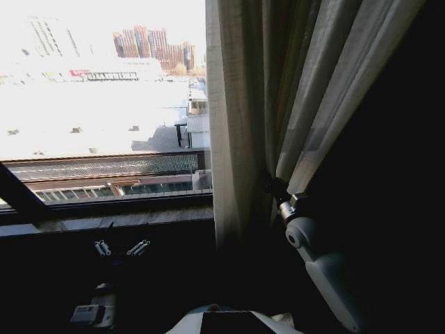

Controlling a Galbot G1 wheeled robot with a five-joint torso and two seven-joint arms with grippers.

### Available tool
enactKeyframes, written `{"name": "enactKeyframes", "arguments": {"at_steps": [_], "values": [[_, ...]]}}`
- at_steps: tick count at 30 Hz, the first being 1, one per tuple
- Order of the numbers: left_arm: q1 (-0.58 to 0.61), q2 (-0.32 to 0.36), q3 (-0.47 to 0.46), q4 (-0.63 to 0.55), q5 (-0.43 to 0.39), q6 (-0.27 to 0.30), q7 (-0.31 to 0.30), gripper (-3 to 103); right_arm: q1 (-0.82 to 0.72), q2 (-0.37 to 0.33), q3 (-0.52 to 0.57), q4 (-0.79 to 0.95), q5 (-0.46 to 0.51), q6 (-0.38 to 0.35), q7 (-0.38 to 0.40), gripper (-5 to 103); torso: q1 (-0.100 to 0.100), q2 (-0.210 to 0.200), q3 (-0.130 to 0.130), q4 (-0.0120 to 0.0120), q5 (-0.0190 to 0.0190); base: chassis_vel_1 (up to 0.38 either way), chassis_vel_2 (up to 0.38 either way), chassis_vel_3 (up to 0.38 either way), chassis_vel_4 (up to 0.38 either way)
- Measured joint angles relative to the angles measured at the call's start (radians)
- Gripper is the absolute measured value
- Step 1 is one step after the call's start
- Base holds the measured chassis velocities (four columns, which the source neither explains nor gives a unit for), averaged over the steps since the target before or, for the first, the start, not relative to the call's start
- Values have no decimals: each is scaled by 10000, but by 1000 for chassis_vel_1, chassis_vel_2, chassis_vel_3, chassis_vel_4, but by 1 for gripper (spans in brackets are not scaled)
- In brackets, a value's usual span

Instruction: Open the curtains by pulling them apart, changing their state from closed to fully open.

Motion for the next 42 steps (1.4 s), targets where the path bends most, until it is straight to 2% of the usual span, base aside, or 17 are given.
{"name": "enactKeyframes", "arguments": {"at_steps": [10,14,22,32,42], "values": [[-40,-143,81,-5,80,16,0,100,628,-309,172,-419,389,-56,146,0,0,-1,1,0,-5,0,0,0,0],[-71,-346,213,-13,248,17,0,100,1779,-1060,483,-1183,1125,-186,271,0,0,0,1,0,-5,0,0,0,0],[-135,-370,171,-102,237,143,2,100,2382,-1497,506,-1952,1360,-233,262,0,0,0,0,0,-5,0,0,0,0],[-209,-482,190,-86,215,162,1,100,3038,-1872,970,-3542,1520,-209,160,0,0,-1,1,0,-3,0,0,0,0],[-302,-490,142,55,41,109,1,100,4538,-2316,942,-6123,1490,40,8,0,1,-1,0,0,-4,0,0,0,0]]}}
